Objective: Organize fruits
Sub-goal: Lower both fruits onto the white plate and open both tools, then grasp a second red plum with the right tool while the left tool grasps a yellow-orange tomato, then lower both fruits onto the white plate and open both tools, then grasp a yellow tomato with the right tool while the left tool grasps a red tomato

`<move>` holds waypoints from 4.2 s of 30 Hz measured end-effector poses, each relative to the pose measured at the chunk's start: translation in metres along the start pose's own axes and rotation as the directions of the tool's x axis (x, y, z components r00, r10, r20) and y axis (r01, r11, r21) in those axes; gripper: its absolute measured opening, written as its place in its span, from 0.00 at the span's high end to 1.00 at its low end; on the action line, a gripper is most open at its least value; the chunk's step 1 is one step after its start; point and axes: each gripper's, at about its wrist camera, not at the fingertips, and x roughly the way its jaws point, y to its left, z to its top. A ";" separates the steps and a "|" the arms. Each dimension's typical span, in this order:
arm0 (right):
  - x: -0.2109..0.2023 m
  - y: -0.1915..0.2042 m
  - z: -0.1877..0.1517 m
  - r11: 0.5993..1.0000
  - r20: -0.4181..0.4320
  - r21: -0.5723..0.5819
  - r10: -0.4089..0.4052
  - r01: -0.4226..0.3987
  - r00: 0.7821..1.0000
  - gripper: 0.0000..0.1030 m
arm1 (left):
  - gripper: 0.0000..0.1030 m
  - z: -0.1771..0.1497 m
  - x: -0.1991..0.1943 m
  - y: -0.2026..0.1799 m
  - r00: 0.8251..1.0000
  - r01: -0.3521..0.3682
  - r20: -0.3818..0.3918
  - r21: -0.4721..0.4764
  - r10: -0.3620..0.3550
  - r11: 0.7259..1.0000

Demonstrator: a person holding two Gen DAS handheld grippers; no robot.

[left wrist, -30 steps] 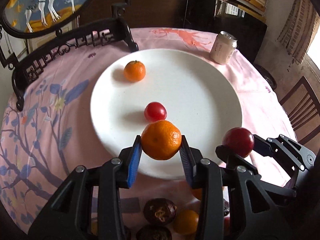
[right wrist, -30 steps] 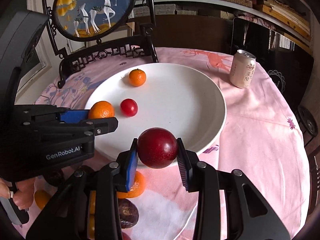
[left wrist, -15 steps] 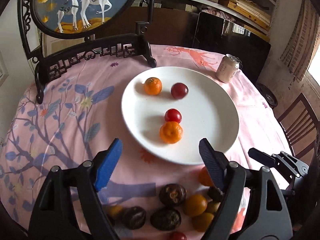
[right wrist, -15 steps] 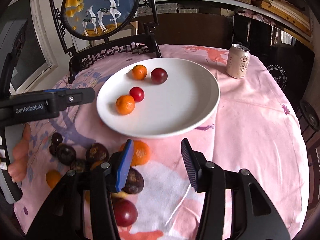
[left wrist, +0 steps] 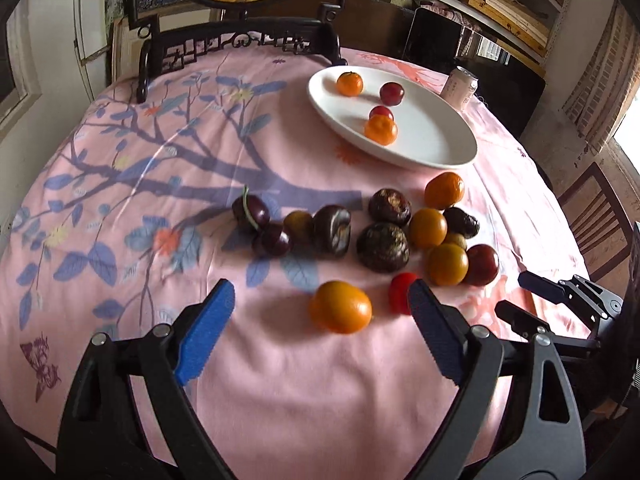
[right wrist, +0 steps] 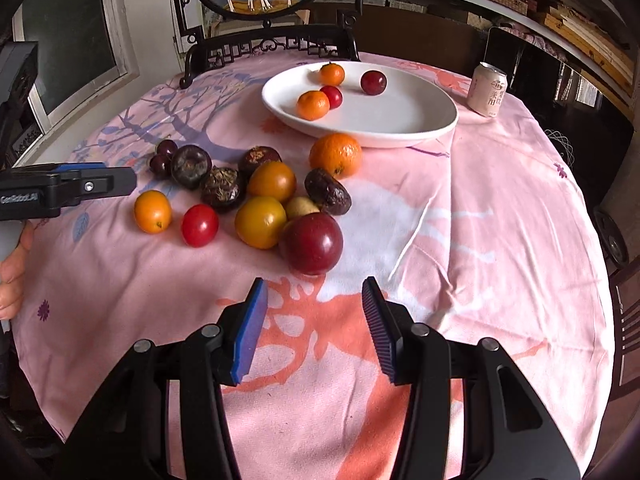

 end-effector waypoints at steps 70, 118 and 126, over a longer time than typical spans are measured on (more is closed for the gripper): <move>0.081 -0.055 0.118 0.993 0.096 0.115 0.001 -0.012 0.995 0.64 | 0.56 0.159 0.134 -0.057 0.998 -0.042 0.042 0.020 0.041 0.999; 0.028 0.025 0.008 0.996 0.004 0.062 0.070 -0.070 0.998 0.55 | 0.24 -0.025 0.009 0.016 1.000 -0.006 0.007 0.049 0.005 0.999; 0.045 0.027 0.027 0.993 -0.002 0.089 0.074 -0.073 0.997 0.59 | 0.24 -0.025 0.022 0.009 0.999 0.032 -0.034 0.061 -0.030 0.998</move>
